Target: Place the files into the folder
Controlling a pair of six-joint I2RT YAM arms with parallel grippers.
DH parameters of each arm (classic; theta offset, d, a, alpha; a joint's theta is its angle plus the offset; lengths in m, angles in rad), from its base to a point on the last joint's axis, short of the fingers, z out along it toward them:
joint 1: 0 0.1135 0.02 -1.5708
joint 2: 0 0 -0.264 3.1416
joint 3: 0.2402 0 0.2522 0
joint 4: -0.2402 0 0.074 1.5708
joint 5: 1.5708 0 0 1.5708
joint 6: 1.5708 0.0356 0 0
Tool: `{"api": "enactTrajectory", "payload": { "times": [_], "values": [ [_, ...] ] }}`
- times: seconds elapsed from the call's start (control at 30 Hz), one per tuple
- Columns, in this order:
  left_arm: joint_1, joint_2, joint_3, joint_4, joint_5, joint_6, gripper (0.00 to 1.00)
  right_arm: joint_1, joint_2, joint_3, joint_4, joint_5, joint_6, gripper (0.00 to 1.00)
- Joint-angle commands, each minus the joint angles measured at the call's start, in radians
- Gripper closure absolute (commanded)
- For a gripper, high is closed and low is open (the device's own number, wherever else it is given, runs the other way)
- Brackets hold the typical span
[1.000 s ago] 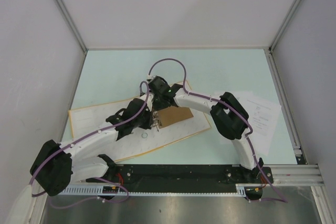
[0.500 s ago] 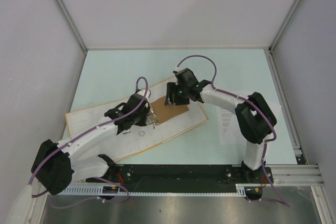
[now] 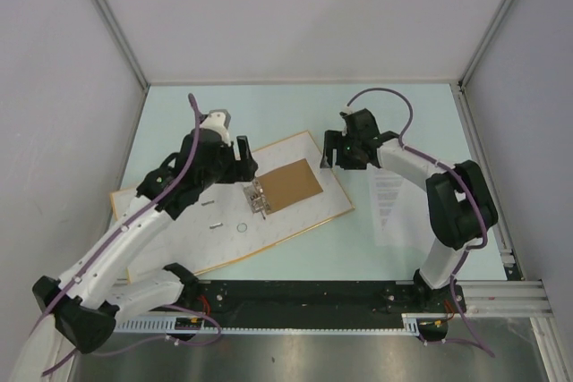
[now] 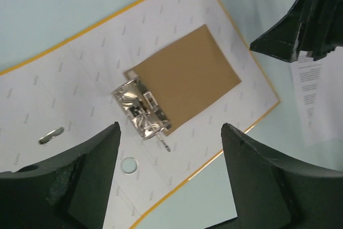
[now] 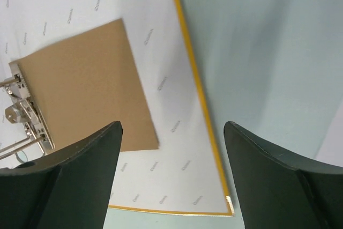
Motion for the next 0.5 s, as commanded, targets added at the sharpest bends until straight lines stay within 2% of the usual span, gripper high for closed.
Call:
{"api": "enactTrajectory", "payload": {
  "times": [0.0, 0.07, 0.13, 0.2, 0.3, 0.37, 0.4, 0.47],
  "values": [
    [0.024, 0.118, 0.062, 0.01, 0.166, -0.109, 0.19, -0.044, -0.021, 0.002, 0.068, -0.088, -0.071, 0.18],
    [0.003, 0.175, 0.059, 0.013, 0.208, -0.081, 0.09, -0.046, -0.021, 0.002, 0.083, -0.135, -0.072, 0.18],
    [-0.048, 0.21, 0.041, 0.021, 0.144, 0.018, 0.08, -0.046, -0.015, 0.002, 0.096, -0.198, -0.075, 0.19],
    [-0.105, 0.237, 0.031, 0.016, 0.125, 0.115, 0.11, -0.044, -0.012, 0.002, 0.102, -0.226, -0.08, 0.19],
    [-0.117, 0.284, 0.005, -0.002, 0.097, 0.331, 0.17, -0.044, -0.021, 0.002, 0.074, -0.221, -0.095, 0.19],
    [-0.116, 0.31, -0.021, 0.019, 0.033, 0.397, 0.21, -0.043, -0.032, -0.003, 0.053, -0.217, -0.1, 0.2],
    [-0.117, 0.323, -0.022, 0.021, 0.038, 0.466, 0.24, -0.043, -0.05, -0.007, 0.05, -0.218, -0.1, 0.19],
    [-0.117, 0.361, -0.013, 0.027, 0.078, 0.502, 0.34, -0.043, -0.072, -0.024, 0.047, -0.211, -0.089, 0.19]
  ]
}}
